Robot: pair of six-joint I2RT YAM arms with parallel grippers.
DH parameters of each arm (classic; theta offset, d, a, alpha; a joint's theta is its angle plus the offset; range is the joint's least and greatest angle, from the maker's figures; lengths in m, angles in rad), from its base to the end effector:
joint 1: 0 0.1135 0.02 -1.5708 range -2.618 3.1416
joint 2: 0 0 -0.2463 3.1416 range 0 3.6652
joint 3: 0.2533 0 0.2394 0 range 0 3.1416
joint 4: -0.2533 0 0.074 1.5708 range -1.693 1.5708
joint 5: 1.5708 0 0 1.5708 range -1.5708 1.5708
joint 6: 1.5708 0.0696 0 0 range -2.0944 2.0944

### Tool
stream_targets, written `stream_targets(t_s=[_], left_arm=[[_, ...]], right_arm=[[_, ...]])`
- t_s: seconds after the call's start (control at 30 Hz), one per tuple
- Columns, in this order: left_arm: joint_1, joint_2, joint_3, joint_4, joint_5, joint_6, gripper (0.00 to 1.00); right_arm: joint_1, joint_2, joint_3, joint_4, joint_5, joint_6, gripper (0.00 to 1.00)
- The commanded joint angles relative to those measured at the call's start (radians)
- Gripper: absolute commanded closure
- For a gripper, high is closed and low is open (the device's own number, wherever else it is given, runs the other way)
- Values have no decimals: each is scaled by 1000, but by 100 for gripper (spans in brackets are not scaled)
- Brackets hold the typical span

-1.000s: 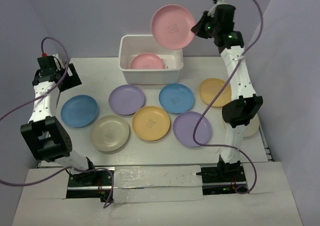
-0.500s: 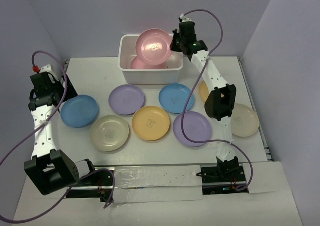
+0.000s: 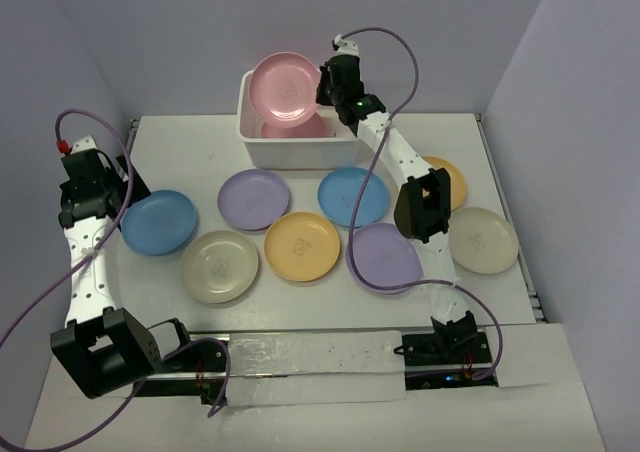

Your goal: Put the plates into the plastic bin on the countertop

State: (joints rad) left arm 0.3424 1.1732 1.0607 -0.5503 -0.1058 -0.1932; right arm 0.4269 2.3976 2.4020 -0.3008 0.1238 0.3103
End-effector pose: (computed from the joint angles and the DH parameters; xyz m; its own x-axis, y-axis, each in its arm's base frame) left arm 0.2561 0.0991 0.2861 -0.4897 -0.3772 -0.7861 -0.5159 0.8522 -0.0876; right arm 0.5220 0.2280 0.2995 -0.3458 0.1756 -0.9217 -0.2077 0.9436 0.2577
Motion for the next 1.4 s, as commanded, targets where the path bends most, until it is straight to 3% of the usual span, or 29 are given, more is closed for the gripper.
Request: stream_targets(t_s=[0.0, 0.23, 0.3, 0.37, 0.43, 0.47, 0.57, 0.87, 1.07, 1.37], left_arm=[[6, 2, 12, -4, -7, -12, 1], [7, 54, 46, -20, -3, -4, 1], [9, 63, 47, -20, -14, -9, 1], [13, 72, 43, -20, -8, -16, 1], [19, 78, 41, -22, 0, -23, 1], [28, 87, 42, -27, 21, -24, 1], [63, 136, 58, -49, 60, -20, 1], [232, 279, 90, -105, 260, 86, 3], [248, 293, -1, -70, 269, 66, 6], [269, 362, -89, 20, 230, 8, 12]], right_arm=[[-5, 46, 23, 128, 62, -24, 100], [-6, 66, 7, 145, 66, -29, 98], [-6, 75, 5, 145, 57, -26, 81], [-5, 83, 6, 147, 48, -22, 54], [-5, 86, 16, 146, 40, -22, 36], [-5, 83, 25, 145, 31, -20, 22], [-3, 52, 28, 151, 0, -16, 6], [4, -219, -86, 153, -116, -48, 1], [-20, -439, -264, 92, -162, -85, 0], [-185, -542, -302, -164, -237, -41, 0]])
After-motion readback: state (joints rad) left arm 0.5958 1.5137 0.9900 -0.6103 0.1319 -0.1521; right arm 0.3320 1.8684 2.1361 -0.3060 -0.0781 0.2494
